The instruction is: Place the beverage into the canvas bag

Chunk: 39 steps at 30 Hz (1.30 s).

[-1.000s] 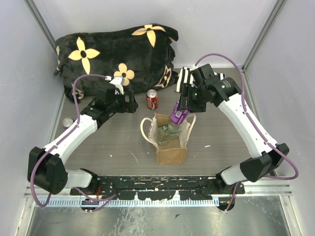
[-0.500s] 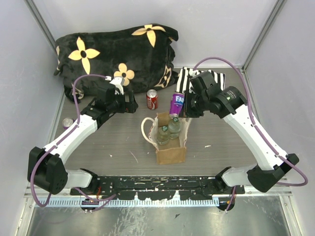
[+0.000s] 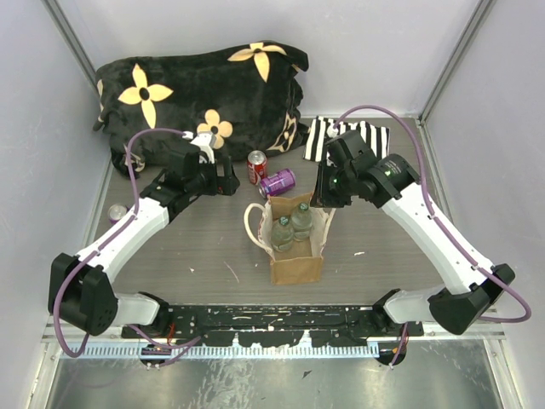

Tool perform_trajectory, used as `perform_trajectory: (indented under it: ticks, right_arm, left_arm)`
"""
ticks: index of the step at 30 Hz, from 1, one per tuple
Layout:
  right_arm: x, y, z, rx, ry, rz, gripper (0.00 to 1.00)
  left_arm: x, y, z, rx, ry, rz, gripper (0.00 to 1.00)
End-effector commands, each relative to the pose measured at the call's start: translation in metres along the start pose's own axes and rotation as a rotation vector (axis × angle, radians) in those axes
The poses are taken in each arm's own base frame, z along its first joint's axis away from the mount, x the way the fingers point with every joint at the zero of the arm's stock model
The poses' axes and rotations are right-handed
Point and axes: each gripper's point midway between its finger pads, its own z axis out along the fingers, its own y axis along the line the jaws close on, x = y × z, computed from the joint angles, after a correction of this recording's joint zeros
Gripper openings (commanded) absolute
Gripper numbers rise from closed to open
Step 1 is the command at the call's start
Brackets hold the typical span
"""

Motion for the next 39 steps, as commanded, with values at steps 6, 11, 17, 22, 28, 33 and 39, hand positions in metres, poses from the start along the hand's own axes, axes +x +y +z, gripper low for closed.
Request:
perform_trajectory:
  ticks: [6, 11, 17, 22, 28, 33, 39]
  right_arm:
    - [-0.076, 0.001, -0.005, 0.118, -0.251, -0.059, 0.63]
    - [-0.108, 0.014, 0.014, 0.134, -0.267, -0.105, 0.80]
    - [-0.118, 0.013, 0.027, 0.138, -0.277, -0.078, 0.87]
    - [-0.105, 0.002, 0.029, 0.157, -0.254, -0.049, 0.92]
    - [-0.100, -0.020, 0.020, 0.177, -0.251, 0.027, 0.95]
    - [-0.096, -0.032, 0.008, 0.189, -0.251, 0.062, 0.96]
    - [-0.084, -0.042, 0.002, 0.193, -0.244, 0.081, 0.96]
  left_arm:
    - [-0.019, -0.005, 0.004, 0.016, -0.033, 0.016, 0.98]
    - [-0.038, -0.006, 0.017, 0.007, -0.066, 0.064, 0.98]
    - [-0.072, -0.015, 0.051, 0.030, -0.115, 0.144, 0.98]
    - [-0.078, -0.025, 0.087, 0.027, -0.022, 0.193, 0.98]
    - [-0.062, -0.041, 0.110, -0.008, 0.072, 0.264, 0.98]
    - [-0.039, -0.038, 0.122, -0.073, 0.182, 0.265, 0.98]
    - [-0.032, -0.021, 0.135, -0.169, 0.218, 0.275, 0.98]
